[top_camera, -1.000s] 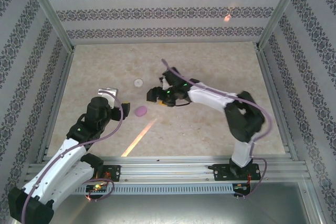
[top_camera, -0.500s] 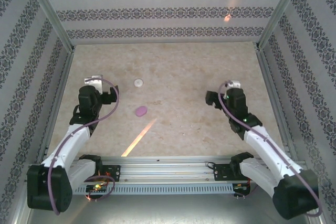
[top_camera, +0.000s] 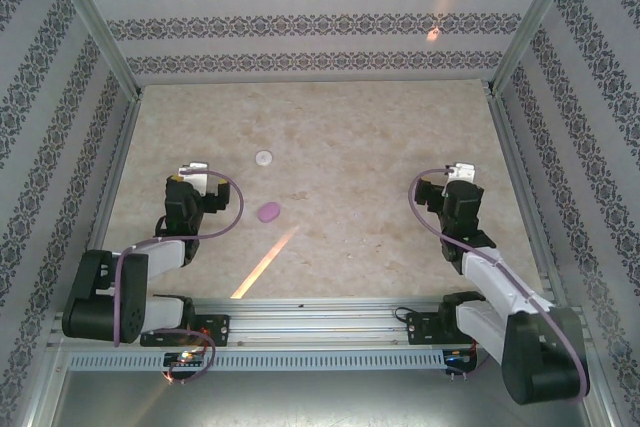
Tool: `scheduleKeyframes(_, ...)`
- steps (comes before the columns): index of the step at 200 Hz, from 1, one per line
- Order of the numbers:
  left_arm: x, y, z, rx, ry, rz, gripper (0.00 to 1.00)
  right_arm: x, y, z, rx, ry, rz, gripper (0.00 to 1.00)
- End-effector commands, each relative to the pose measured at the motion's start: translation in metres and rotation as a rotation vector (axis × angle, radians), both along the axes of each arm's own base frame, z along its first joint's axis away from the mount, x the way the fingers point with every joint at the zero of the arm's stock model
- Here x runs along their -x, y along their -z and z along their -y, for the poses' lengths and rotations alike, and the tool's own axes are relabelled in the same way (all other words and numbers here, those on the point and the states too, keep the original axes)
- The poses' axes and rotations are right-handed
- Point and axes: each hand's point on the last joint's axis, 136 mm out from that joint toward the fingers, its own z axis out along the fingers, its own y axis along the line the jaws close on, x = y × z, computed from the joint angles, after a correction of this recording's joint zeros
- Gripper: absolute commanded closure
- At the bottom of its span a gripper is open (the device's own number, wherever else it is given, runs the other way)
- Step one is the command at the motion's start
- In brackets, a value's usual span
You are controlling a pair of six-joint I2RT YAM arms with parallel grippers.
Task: Insert the wireless bluetooth earbuds into the charging case
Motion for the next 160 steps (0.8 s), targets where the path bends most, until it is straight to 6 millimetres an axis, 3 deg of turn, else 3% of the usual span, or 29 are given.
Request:
scheduleKeyframes(1,-0.006,-0.02,-0.008,-0.023,-0.028,0.091,0.0,-0.012,-0.01,0.001,0.003,-0.014,0.099,0.02)
scheduleKeyframes(74,-0.018,-0.011,0.002,-0.014,0.025,0.012,0.0,-0.049,-0.005,0.0,-0.029,-0.078,0.13,0.02)
scheduleKeyframes(81,-0.018,-0.011,0.002,0.009,0.019,0.011,0.0,-0.061,-0.014,-0.003,-0.014,-0.104,0.141,0.02)
scheduleKeyframes(99,-0.021,-0.019,0.006,0.098,0.014,0.099,0.0,-0.071,-0.004,-0.004,-0.007,-0.12,0.134,0.02)
scheduleKeyframes(121,-0.029,-0.005,0.013,0.09,0.058,0.087,0.0,-0.075,0.01,-0.011,-0.011,-0.161,0.132,0.02)
scheduleKeyframes(141,-0.03,0.009,0.012,0.089,0.051,0.094,0.0,-0.074,0.011,-0.013,-0.009,-0.173,0.142,0.02)
scheduleKeyframes(160,-0.034,0.011,0.006,0.093,0.01,0.058,0.0,-0.075,0.011,-0.013,-0.007,-0.172,0.139,0.02)
